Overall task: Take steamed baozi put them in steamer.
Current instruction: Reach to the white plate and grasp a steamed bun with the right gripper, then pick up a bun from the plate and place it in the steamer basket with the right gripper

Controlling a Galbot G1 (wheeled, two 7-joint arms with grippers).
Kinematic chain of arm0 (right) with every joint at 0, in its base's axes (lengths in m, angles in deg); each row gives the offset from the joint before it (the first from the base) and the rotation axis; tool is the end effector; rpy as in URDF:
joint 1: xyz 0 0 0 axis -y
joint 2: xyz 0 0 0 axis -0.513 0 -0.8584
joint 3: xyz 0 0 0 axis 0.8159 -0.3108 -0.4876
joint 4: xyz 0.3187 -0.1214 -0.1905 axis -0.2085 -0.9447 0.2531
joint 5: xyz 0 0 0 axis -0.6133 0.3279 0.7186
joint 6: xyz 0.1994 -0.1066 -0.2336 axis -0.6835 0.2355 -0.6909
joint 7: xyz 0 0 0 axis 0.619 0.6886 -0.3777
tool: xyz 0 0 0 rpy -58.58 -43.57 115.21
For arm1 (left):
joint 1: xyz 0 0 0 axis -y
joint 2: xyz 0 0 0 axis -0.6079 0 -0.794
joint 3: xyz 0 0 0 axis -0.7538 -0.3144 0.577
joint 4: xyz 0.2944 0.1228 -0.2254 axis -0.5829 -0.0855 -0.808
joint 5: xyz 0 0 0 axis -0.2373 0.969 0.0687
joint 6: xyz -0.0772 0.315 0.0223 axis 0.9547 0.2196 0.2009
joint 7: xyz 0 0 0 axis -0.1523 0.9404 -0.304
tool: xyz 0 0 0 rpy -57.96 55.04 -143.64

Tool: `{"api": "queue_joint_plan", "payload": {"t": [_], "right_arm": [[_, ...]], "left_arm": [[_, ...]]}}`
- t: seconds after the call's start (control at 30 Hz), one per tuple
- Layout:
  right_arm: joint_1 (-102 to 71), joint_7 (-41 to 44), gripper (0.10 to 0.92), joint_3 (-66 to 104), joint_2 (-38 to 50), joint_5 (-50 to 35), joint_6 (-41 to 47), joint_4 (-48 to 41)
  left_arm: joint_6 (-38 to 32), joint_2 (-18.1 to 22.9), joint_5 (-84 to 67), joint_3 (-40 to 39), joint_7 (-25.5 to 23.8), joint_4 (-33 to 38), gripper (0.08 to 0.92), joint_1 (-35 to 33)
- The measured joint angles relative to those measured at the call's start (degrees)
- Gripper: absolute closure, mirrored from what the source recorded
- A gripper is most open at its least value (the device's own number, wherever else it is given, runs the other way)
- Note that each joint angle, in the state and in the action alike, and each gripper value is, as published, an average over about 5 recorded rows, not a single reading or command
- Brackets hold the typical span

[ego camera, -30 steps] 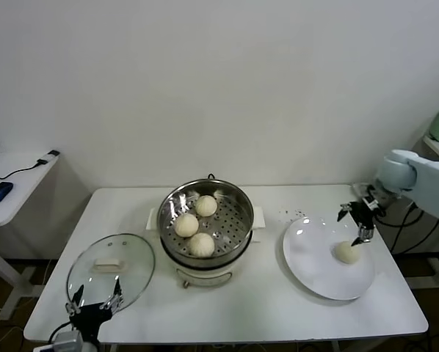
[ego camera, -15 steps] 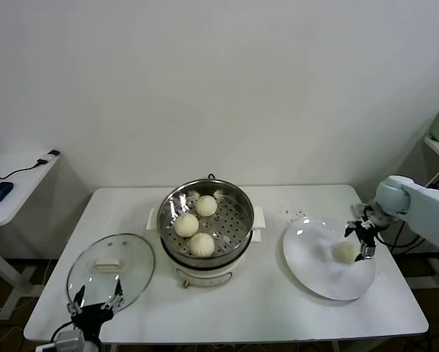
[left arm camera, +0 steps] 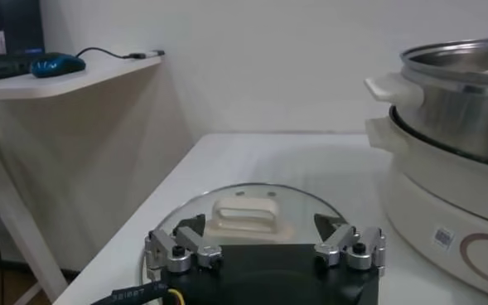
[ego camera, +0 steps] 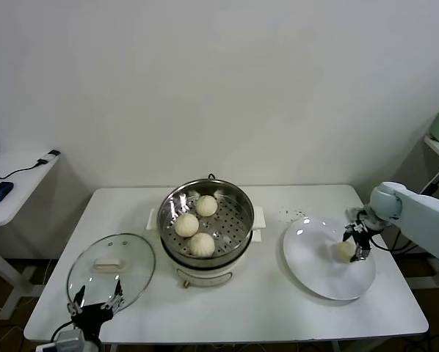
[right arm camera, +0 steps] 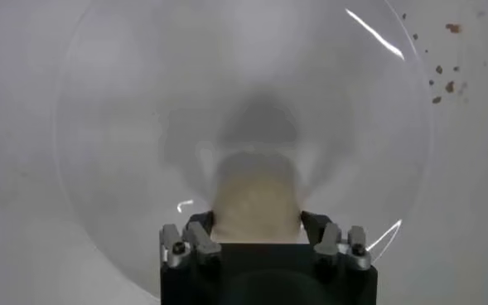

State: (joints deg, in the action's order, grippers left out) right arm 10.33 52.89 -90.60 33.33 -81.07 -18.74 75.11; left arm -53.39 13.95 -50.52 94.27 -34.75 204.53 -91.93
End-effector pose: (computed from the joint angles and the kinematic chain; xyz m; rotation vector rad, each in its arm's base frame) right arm 0.5178 -0.2729 -0.2292 1.1695 -1.2863 1.2375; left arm 0.0723 0.0638 -0.3521 0.3384 -2.7099 -0.0440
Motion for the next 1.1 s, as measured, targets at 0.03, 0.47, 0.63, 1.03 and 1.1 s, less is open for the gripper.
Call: {"api": "queue_joint_plan", "payload": {"t": [0.03,0.47,0.63,1.03,1.1], "right_arm": [[0.1,0.0,0.325,0.0,0.1,-0.1,0.1,0.2],[17.9,1.1,0.33,-13.5,0.0,-10.6,2.5,7.8],[31.0,1.6,0.33,-22.1,-3.9,-19.4,3.7,11.4],[46.4,-1.0,0.33,-29.0,-18.9,-38.4,8.7,19.0],[46.7,-2.0,0.33,-29.4,-21.5,-40.1,9.7,19.6]], "left_arm": [[0.0,0.0,0.0,0.0,0.0,0.1,0.177,0.0],[0.7,0.0,0.0,-0.5,-0.2,1.0,0.177,0.7],[0.9,0.0,-0.1,-0.6,-0.2,1.4,0.177,0.7],[1.4,-0.1,-0.9,-0.7,-0.3,2.1,0.177,1.1],[1.4,-0.1,-1.1,-0.6,-0.3,2.1,0.177,1.1]]}}
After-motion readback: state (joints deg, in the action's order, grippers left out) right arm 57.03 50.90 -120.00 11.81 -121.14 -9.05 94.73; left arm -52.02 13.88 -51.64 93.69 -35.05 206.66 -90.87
